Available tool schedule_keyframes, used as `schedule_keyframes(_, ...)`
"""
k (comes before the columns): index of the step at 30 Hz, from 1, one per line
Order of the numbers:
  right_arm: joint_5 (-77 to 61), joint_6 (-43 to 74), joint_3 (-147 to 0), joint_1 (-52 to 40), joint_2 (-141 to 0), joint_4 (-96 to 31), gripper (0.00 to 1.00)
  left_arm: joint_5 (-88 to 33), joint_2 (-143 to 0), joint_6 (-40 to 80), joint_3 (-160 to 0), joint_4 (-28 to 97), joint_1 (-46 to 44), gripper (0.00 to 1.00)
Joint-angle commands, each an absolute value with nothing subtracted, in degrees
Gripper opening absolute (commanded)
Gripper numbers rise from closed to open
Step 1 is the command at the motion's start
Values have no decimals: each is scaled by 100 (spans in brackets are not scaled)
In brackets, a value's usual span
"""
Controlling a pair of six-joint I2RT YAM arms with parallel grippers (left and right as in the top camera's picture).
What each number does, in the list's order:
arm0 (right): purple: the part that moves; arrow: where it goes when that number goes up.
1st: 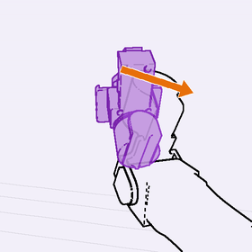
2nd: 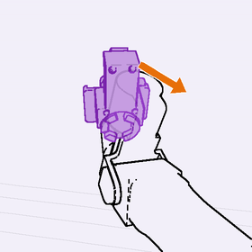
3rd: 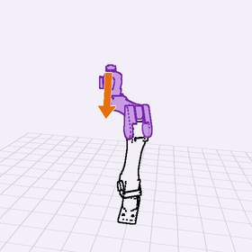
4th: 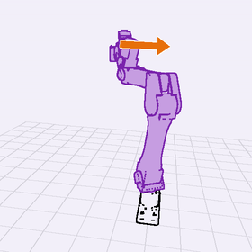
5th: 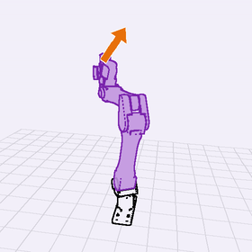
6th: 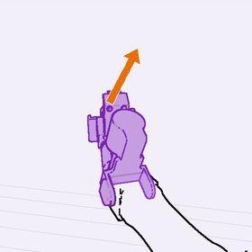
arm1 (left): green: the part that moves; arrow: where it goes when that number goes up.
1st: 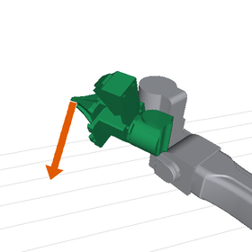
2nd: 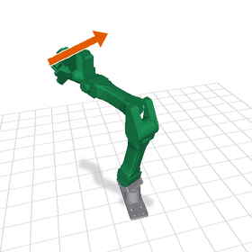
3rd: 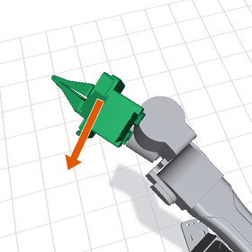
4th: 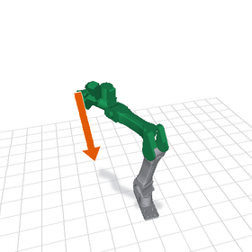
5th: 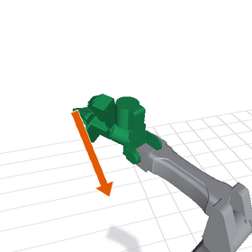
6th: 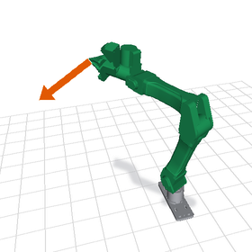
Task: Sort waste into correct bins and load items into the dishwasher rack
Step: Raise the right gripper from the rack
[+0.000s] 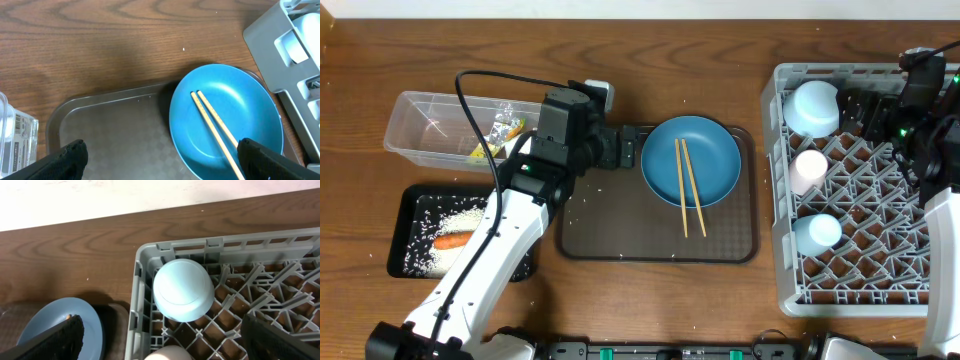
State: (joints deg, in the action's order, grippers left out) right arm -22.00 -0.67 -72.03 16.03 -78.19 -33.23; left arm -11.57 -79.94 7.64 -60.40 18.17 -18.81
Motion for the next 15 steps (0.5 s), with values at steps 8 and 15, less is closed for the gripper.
schedule_keyframes(8,-2163,-89,-7231,1594,-7793,-3332,99,-1085,-7946,753,-6031,1789,-1855,98)
schedule_keyframes(15,-3833,1577,-7229,1588,-7791,-4410,99,-1087,-7946,753,-6031,1782,-1855,98)
